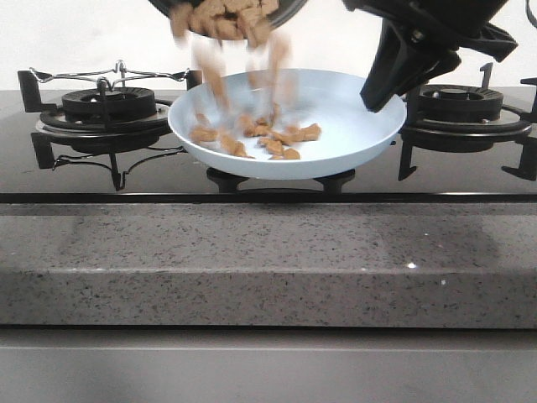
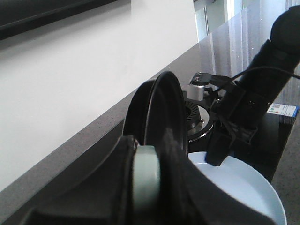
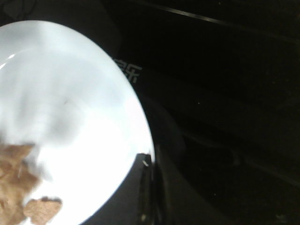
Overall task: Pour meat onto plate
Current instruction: 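Tilt the pan with the left gripper, pouring meat onto the plate, then return the empty pan to its burner with the left gripper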
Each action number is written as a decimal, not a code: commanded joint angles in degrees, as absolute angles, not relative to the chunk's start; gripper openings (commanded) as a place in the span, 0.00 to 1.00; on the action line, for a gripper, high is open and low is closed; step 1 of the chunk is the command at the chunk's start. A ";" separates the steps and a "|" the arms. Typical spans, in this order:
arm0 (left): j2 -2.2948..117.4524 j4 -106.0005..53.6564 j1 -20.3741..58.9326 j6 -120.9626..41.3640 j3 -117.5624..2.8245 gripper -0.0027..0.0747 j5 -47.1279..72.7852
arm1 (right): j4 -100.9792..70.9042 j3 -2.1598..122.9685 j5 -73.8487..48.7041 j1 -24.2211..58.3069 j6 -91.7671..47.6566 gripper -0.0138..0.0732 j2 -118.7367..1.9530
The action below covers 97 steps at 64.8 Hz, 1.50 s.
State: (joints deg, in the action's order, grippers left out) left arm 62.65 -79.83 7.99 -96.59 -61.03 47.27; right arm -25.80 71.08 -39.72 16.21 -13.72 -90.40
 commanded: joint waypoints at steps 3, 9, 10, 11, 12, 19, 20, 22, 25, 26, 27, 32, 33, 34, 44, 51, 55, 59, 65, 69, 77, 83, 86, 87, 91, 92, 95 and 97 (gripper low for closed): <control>61.26 -85.05 8.44 -102.10 -63.01 0.01 49.65 | -27.20 72.43 -37.30 16.08 -14.12 0.09 -87.96; 61.26 -85.05 8.44 -107.54 -63.01 0.01 51.45 | -27.20 72.43 -37.30 16.08 -14.12 0.09 -87.96; 61.26 -85.05 8.44 -108.15 -63.01 0.01 51.70 | -27.20 72.43 -37.30 16.08 -14.12 0.09 -87.96; 61.26 -85.05 8.44 -108.78 -63.01 0.01 52.14 | -27.20 72.43 -37.30 16.08 -14.12 0.09 -87.96; 61.26 -85.05 8.44 -109.45 -63.01 0.01 52.48 | -27.20 72.43 -37.30 16.08 -14.12 0.09 -87.96; 61.26 -85.05 8.44 -111.76 -63.01 0.01 53.64 | -27.20 72.43 -37.30 16.08 -14.12 0.09 -87.96; 61.26 -85.05 8.44 -112.49 -63.01 0.01 53.83 | -27.20 72.43 -37.30 16.08 -14.12 0.09 -87.96; 61.26 -84.80 8.44 -114.09 -63.01 0.01 53.97 | -27.20 72.43 -37.30 16.08 -14.12 0.09 -87.96; 61.26 -84.79 8.44 -115.64 -63.01 0.01 54.06 | -27.20 72.43 -37.30 16.08 -14.12 0.09 -87.96; 61.26 -84.79 8.44 -115.76 -63.01 0.01 54.06 | -27.20 72.43 -37.30 16.08 -14.12 0.09 -87.96; 61.26 -84.96 8.44 -115.76 -63.01 0.01 54.06 | -27.20 72.43 -37.30 16.08 -14.12 0.09 -87.96; 61.26 -85.25 8.44 -115.76 -63.01 0.01 54.06 | -27.20 72.43 -37.30 16.08 -14.12 0.09 -87.96; 61.26 -85.25 8.44 -115.76 -63.01 0.01 54.06 | -27.20 72.43 -37.30 16.08 -14.12 0.09 -87.96; 61.26 -85.25 8.44 -115.76 -63.01 0.01 54.06 | -27.20 72.43 -37.30 16.08 -14.12 0.09 -87.96; 61.36 -85.65 8.44 -110.42 -63.01 0.01 52.00 | -27.20 72.43 -37.30 16.08 -14.12 0.09 -87.96; 61.48 -85.65 8.33 -103.32 -63.01 0.01 47.42 | -27.20 72.43 -37.30 16.08 -14.12 0.09 -87.96; 61.68 -85.65 8.33 -98.45 -63.01 0.01 44.57 | -27.20 72.43 -37.30 16.08 -14.12 0.09 -87.96; 61.99 -85.65 8.06 -94.02 -63.01 0.01 41.11 | -27.20 72.43 -37.30 16.08 -14.12 0.09 -87.96; 62.91 -85.65 6.11 -85.76 -63.01 0.01 37.92 | -27.20 72.43 -37.30 16.08 -14.12 0.09 -87.96; 64.09 -85.65 3.64 -80.24 -63.01 0.01 37.91 | -27.20 72.43 -37.30 16.08 -14.12 0.09 -87.96; 67.22 -86.21 -1.58 -71.21 -63.01 0.01 38.75 | -27.20 72.43 -37.30 16.08 -14.12 0.09 -87.96; 70.71 -89.04 -6.56 -65.17 -63.01 0.01 41.97 | -27.20 72.43 -37.30 16.08 -14.12 0.09 -87.96; 72.80 -91.04 -8.65 -63.14 -63.01 0.01 44.20 | -27.20 72.43 -37.30 16.08 -14.12 0.09 -87.96; 73.46 -91.58 -9.63 -62.51 -63.01 0.01 45.40 | -27.20 72.43 -37.30 16.08 -14.12 0.09 -87.96; 76.08 -94.73 -11.98 -61.15 -63.01 0.01 48.54 | -27.20 72.43 -37.30 16.08 -14.12 0.09 -87.96; 77.08 -95.52 -12.77 -60.84 -63.01 0.01 49.66 | -27.20 72.43 -37.30 16.08 -14.12 0.09 -87.96; 79.42 -98.35 -14.17 -60.73 -63.01 0.01 51.79 | -27.20 72.43 -37.30 16.08 -14.12 0.09 -87.96; 80.71 -99.81 -15.06 -60.73 -63.01 0.01 53.41 | -27.20 72.43 -37.30 16.08 -14.12 0.09 -87.96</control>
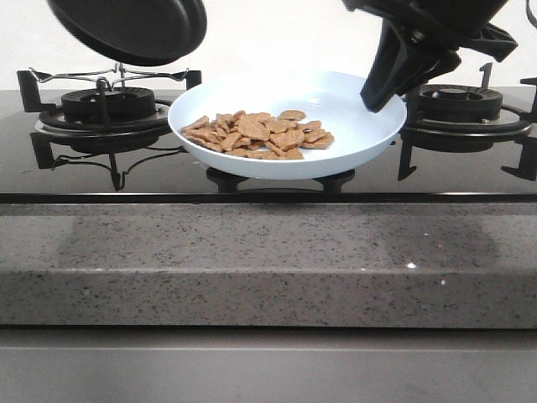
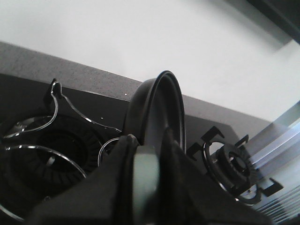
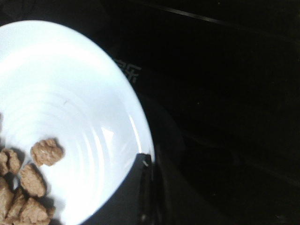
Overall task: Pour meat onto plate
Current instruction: 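Return the empty pan to its burner with the left gripper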
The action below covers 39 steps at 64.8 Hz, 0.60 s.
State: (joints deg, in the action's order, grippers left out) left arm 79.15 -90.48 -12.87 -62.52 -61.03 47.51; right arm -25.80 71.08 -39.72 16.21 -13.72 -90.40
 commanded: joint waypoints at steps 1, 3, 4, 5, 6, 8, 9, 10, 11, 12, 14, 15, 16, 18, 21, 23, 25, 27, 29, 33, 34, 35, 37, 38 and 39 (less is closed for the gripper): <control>81.35 -100.57 -15.34 -60.73 -63.01 0.01 53.94 | -27.20 72.43 -37.30 16.08 -14.12 0.09 -87.96; 82.89 -102.51 -15.87 -60.62 -63.01 0.01 55.12 | -27.20 72.43 -37.30 16.08 -14.12 0.09 -87.96; 83.51 -103.22 -16.00 -60.43 -63.01 0.01 55.49 | -27.20 72.43 -37.30 16.08 -14.12 0.09 -87.96; 84.10 -103.96 -15.98 -60.27 -63.01 0.01 55.65 | -27.20 72.43 -37.30 16.08 -14.12 0.09 -87.96; 84.95 -105.13 -16.23 -60.02 -63.01 0.01 56.02 | -27.20 72.43 -37.30 16.08 -14.12 0.09 -87.96; 86.03 -106.48 -16.24 -59.72 -63.01 0.01 56.27 | -27.20 72.43 -37.30 16.08 -14.12 0.09 -87.96; 86.28 -106.78 -16.24 -59.74 -63.12 0.01 56.27 | -27.20 72.43 -37.30 16.08 -14.12 0.09 -87.96; 87.01 -106.78 -16.24 -59.41 -63.33 0.01 55.99 | -27.20 72.43 -37.30 16.08 -14.12 0.09 -87.96; 87.49 -106.78 -16.24 -59.39 -63.62 0.01 55.72 | -27.20 72.43 -37.30 16.08 -14.12 0.09 -87.96; 88.01 -106.78 -16.24 -59.30 -63.86 0.01 55.59 | -27.20 72.43 -37.30 16.08 -14.12 0.09 -87.96; 89.22 -106.78 -16.24 -59.16 -64.36 0.01 55.59 | -27.20 72.43 -37.30 16.08 -14.12 0.09 -87.96; 89.63 -106.78 -16.24 -59.15 -64.64 0.01 55.59 | -27.20 72.43 -37.30 16.08 -14.12 0.09 -87.96; 89.83 -106.78 -16.24 -59.15 -64.78 0.01 55.59 | -27.20 72.43 -37.30 16.08 -14.12 0.09 -87.96; 90.82 -106.78 -16.24 -59.15 -65.37 0.01 55.59 | -27.20 72.43 -37.30 16.08 -14.12 0.09 -87.96; 91.82 -106.78 -16.24 -59.15 -66.18 0.01 55.19 | -27.20 72.43 -37.30 16.08 -14.12 0.09 -87.96; 92.63 -106.78 -16.24 -59.06 -66.86 0.01 54.76 | -27.20 72.43 -37.30 16.08 -14.12 0.09 -87.96; 93.02 -106.78 -16.24 -58.94 -67.39 0.01 54.45 | -27.20 72.43 -37.30 16.08 -14.12 0.09 -87.96; 93.55 -106.78 -16.24 -58.54 -67.92 0.01 53.99 | -27.20 72.43 -37.30 16.08 -14.12 0.09 -87.96; 94.11 -106.78 -16.24 -58.03 -68.30 0.01 53.58 | -27.20 72.43 -37.30 16.08 -14.12 0.09 -87.96; 94.98 -106.78 -16.24 -57.74 -69.33 0.01 53.17 | -27.20 72.43 -37.30 16.08 -14.12 0.09 -87.96; 95.03 -106.78 -16.24 -57.59 -69.45 0.01 52.97 | -27.20 72.43 -37.30 16.08 -14.12 0.09 -87.96; 95.31 -106.78 -16.24 -57.03 -69.58 0.01 52.50 | -27.20 72.43 -37.30 16.08 -14.12 0.09 -87.96; 95.45 -106.78 -16.24 -56.08 -69.68 0.01 51.79 | -27.20 72.43 -37.30 16.08 -14.12 0.09 -87.96; 95.55 -106.78 -16.24 -55.50 -69.79 0.01 51.31 | -27.20 72.43 -37.30 16.08 -14.12 0.09 -87.96; 95.70 -106.78 -16.24 -54.94 -69.80 0.01 50.83 | -27.20 72.43 -37.30 16.08 -14.12 0.09 -87.96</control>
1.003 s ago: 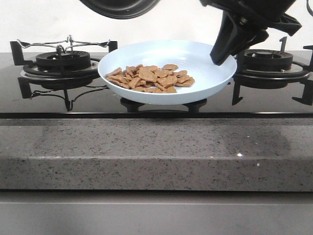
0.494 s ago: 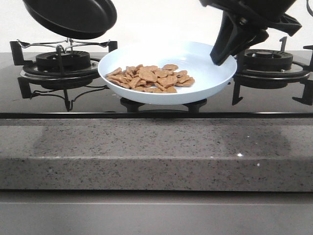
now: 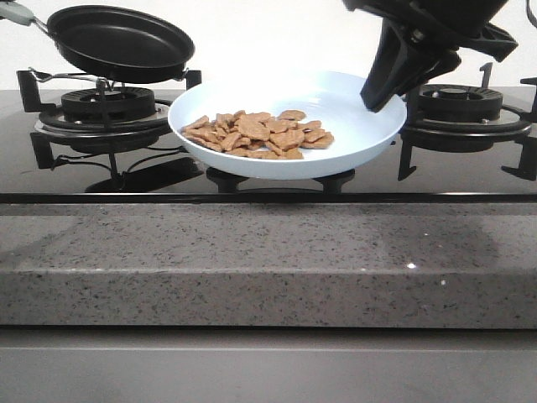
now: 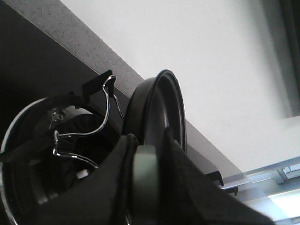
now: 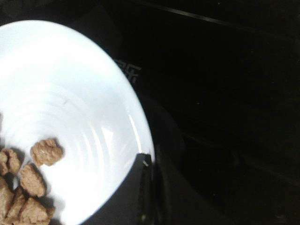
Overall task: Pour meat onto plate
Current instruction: 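Return the empty pan to its burner with the left gripper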
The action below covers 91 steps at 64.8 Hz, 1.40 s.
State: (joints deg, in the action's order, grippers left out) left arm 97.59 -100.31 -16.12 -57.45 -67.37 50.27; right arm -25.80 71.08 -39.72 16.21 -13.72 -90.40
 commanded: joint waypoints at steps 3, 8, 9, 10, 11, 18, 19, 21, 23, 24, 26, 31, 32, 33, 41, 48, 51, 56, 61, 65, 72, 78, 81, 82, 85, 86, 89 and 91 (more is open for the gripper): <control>96.07 -106.78 -16.24 -53.59 -69.89 0.01 49.47 | -27.20 72.43 -37.30 16.08 -14.12 0.09 -87.96; 97.01 -106.64 -16.24 -51.97 -69.89 0.01 49.70 | -27.20 72.43 -37.30 16.08 -14.12 0.09 -87.96; 97.18 -106.64 -16.24 -51.64 -69.89 0.01 49.93 | -27.20 72.43 -37.30 16.08 -14.12 0.09 -87.96; 97.34 -106.64 -16.24 -51.40 -69.89 0.01 49.95 | -27.20 72.43 -37.30 16.08 -14.12 0.09 -87.96; 97.36 -106.64 -16.24 -51.19 -69.89 0.01 50.07 | -27.20 72.43 -37.30 16.08 -14.12 0.09 -87.96; 97.60 -106.21 -16.24 -49.13 -69.89 0.01 50.11 | -27.20 72.43 -37.30 16.08 -14.12 0.09 -87.96; 97.60 -106.06 -16.24 -49.13 -69.89 0.01 50.41 | -27.20 72.43 -37.30 16.08 -14.12 0.09 -87.96; 97.60 -106.05 -16.24 -49.13 -69.89 0.01 51.02 | -27.20 72.43 -37.30 16.08 -14.12 0.09 -87.96; 97.60 -106.05 -16.24 -49.13 -69.89 0.01 51.75 | -27.20 72.43 -37.30 16.08 -14.12 0.09 -87.96; 97.60 -105.81 -16.24 -49.13 -69.89 0.01 52.10 | -27.20 72.43 -37.30 16.08 -14.12 0.09 -87.96; 97.60 -105.56 -16.24 -49.13 -69.89 0.01 52.61 | -27.20 72.43 -37.30 16.08 -14.12 0.09 -87.96; 97.60 -105.14 -16.24 -49.13 -69.89 0.05 52.22 | -27.20 72.43 -37.30 16.08 -14.12 0.09 -87.96; 97.60 -105.13 -16.24 -49.13 -69.89 0.06 52.10 | -27.20 72.43 -37.30 16.08 -14.12 0.09 -87.96; 97.60 -105.13 -16.24 -49.13 -69.89 0.08 52.10 | -27.20 72.43 -37.30 16.08 -14.12 0.09 -87.96; 97.60 -105.13 -16.49 -49.13 -69.89 0.28 52.10 | -27.20 72.43 -37.30 16.08 -14.12 0.09 -87.96; 97.60 -104.59 -17.21 -49.13 -69.89 0.44 52.21 | -27.20 72.43 -37.30 16.08 -14.12 0.09 -87.96; 97.60 -104.07 -17.75 -49.13 -69.89 0.50 52.79 | -27.20 72.43 -37.30 16.08 -14.12 0.09 -87.96; 97.60 -103.18 -18.24 -49.13 -69.89 0.59 53.31 | -27.20 72.43 -37.30 16.08 -14.12 0.09 -87.96; 97.60 -102.78 -18.80 -49.13 -69.89 0.69 54.07 | -27.20 72.43 -37.30 16.08 -14.12 0.09 -87.96; 97.60 -102.23 -19.48 -49.13 -69.89 0.74 55.87 | -27.20 72.43 -37.30 16.08 -14.12 0.09 -87.96; 97.07 -99.95 -21.30 -49.13 -69.89 0.75 57.14 | -27.20 72.43 -37.30 16.08 -14.12 0.09 -87.96; 95.95 -96.26 -23.26 -49.13 -69.89 0.75 57.14 | -27.20 72.43 -37.30 16.08 -14.12 0.09 -87.96; 95.07 -94.20 -24.30 -49.13 -69.89 0.75 57.27 | -27.20 72.43 -37.30 16.08 -14.12 0.09 -87.96; 94.57 -93.05 -24.57 -49.13 -69.89 0.75 57.27 | -27.20 72.43 -37.30 16.08 -14.12 0.09 -87.96; 93.59 -90.90 -25.34 -49.13 -69.89 0.75 57.27 | -27.20 72.43 -37.30 16.08 -14.12 0.09 -87.96; 93.22 -90.00 -25.55 -49.13 -69.89 0.75 57.27 | -27.20 72.43 -37.30 16.08 -14.12 0.09 -87.96; 91.56 -86.60 -25.97 -49.13 -69.89 0.75 57.15 | -27.20 72.43 -37.30 16.08 -14.12 0.09 -87.96; 90.50 -84.38 -26.12 -48.90 -69.89 0.75 56.85 | -27.20 72.43 -37.30 16.08 -14.12 0.09 -87.96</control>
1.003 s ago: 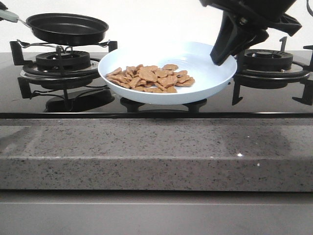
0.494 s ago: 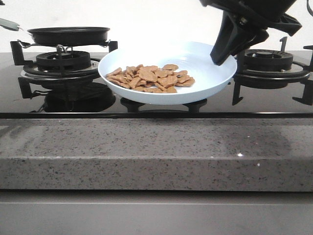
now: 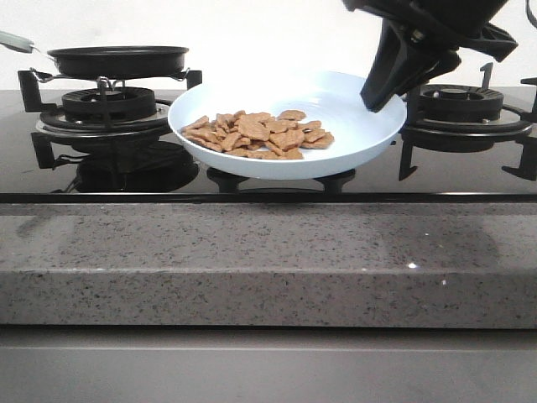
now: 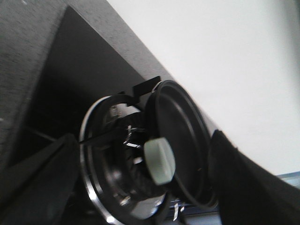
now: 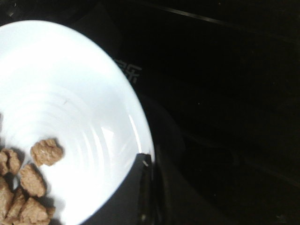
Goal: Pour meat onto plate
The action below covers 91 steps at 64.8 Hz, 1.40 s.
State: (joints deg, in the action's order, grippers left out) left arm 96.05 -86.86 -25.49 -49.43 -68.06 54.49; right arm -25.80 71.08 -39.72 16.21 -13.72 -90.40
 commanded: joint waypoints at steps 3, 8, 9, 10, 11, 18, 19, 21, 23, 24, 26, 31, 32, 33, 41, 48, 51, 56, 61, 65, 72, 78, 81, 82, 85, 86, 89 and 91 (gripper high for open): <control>88.71 -80.27 -26.12 -48.07 -69.89 0.75 56.05 | -27.20 72.43 -37.30 16.08 -14.12 0.09 -87.96; 84.02 -72.51 -25.81 -44.56 -69.89 0.75 52.72 | -27.20 72.43 -37.30 16.08 -14.12 0.09 -87.96; 83.18 -70.47 -25.52 -43.98 -69.89 0.75 52.08 | -27.20 72.43 -37.30 16.08 -14.12 0.09 -87.96; 82.36 -69.82 -25.35 -43.44 -69.89 0.75 51.51 | -27.20 72.43 -37.30 16.08 -14.12 0.09 -87.96; 81.53 -68.46 -25.11 -42.82 -69.89 0.75 50.92 | -27.20 72.43 -37.30 16.08 -14.12 0.09 -87.96; 75.05 -58.83 -21.40 -38.86 -69.89 0.75 46.96 | -27.20 72.43 -37.30 16.08 -14.12 0.09 -87.96; 73.95 -57.88 -20.72 -38.27 -69.89 0.75 46.21 | -27.20 72.43 -37.30 16.08 -14.12 0.09 -87.96; 72.27 -55.39 -18.53 -37.17 -69.89 0.74 45.18 | -27.20 72.43 -37.30 16.08 -14.12 0.09 -87.96; 70.74 -52.83 -16.89 -35.91 -69.89 0.74 44.50 | -27.20 72.43 -37.30 16.08 -14.12 0.09 -87.96; 70.20 -51.75 -16.06 -35.25 -69.89 0.74 44.31 | -27.20 72.43 -37.30 16.08 -14.12 0.09 -87.96; 69.14 -49.43 -13.95 -33.84 -69.89 0.73 44.15 | -27.20 72.43 -37.30 16.08 -14.12 0.09 -87.96; 66.53 -42.22 -8.43 -29.91 -69.89 0.71 43.50 | -27.20 72.43 -37.30 16.08 -14.12 0.09 -87.96; 66.14 -40.82 -7.54 -29.08 -69.89 0.71 43.49 | -27.20 72.43 -37.30 16.08 -14.12 0.09 -87.96; 65.80 -38.76 -6.66 -28.18 -69.89 0.70 43.49 | -27.20 72.43 -37.30 16.08 -14.12 0.09 -87.96; 62.67 -26.01 -0.10 -19.23 -69.04 0.70 43.42 | -27.20 72.43 -37.30 16.08 -14.12 0.09 -87.96; 59.63 -18.47 4.02 -13.41 -66.30 0.70 43.42 | -27.20 72.43 -37.30 16.08 -14.12 0.09 -87.96; 58.00 -17.49 5.57 -12.88 -64.33 0.70 43.42 | -27.20 72.43 -37.30 16.08 -14.12 0.09 -87.96; 55.47 -17.49 7.42 -12.88 -60.64 0.70 43.42 | -27.20 72.43 -37.30 16.08 -14.12 0.09 -87.96; 52.87 -17.49 8.14 -12.79 -57.61 0.70 43.42 | -27.20 72.43 -37.30 16.08 -14.12 0.09 -87.96; 51.37 -18.01 8.14 -12.79 -55.57 0.70 43.54 | -27.20 72.43 -37.30 16.08 -14.12 0.09 -87.96; 48.43 -18.39 8.14 -12.79 -52.27 0.70 43.70 | -27.20 72.43 -37.30 16.08 -14.12 0.09 -87.96; 45.98 -18.15 8.14 -12.79 -49.84 0.70 43.48 | -27.20 72.43 -37.30 16.08 -14.12 0.09 -87.96; 45.26 -18.03 8.14 -12.79 -49.13 0.70 43.48 | -27.20 72.43 -37.30 16.08 -14.12 0.09 -87.96; 45.07 -18.03 8.14 -12.79 -48.94 0.70 43.48 | -27.20 72.43 -37.30 16.08 -14.12 0.09 -87.96; 44.48 -18.03 8.14 -12.79 -48.47 0.70 43.48 | -27.20 72.43 -37.30 16.08 -14.12 0.09 -87.96; 44.30 -17.99 8.14 -12.79 -48.44 0.70 43.48 | -27.20 72.43 -37.30 16.08 -14.12 0.09 -87.96; 44.02 -17.99 8.14 -12.79 -48.35 0.70 43.59 | -27.26 72.43 -37.30 16.08 -14.12 0.09 -88.04; 44.03 -17.99 8.14 -12.79 -48.35 0.70 43.59 | -27.26 72.43 -37.54 16.08 -14.12 0.09 -88.04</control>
State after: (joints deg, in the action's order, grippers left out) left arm 44.71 -17.01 7.77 -13.42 -46.99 46.94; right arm -25.80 71.08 -39.72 16.21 -13.76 -90.40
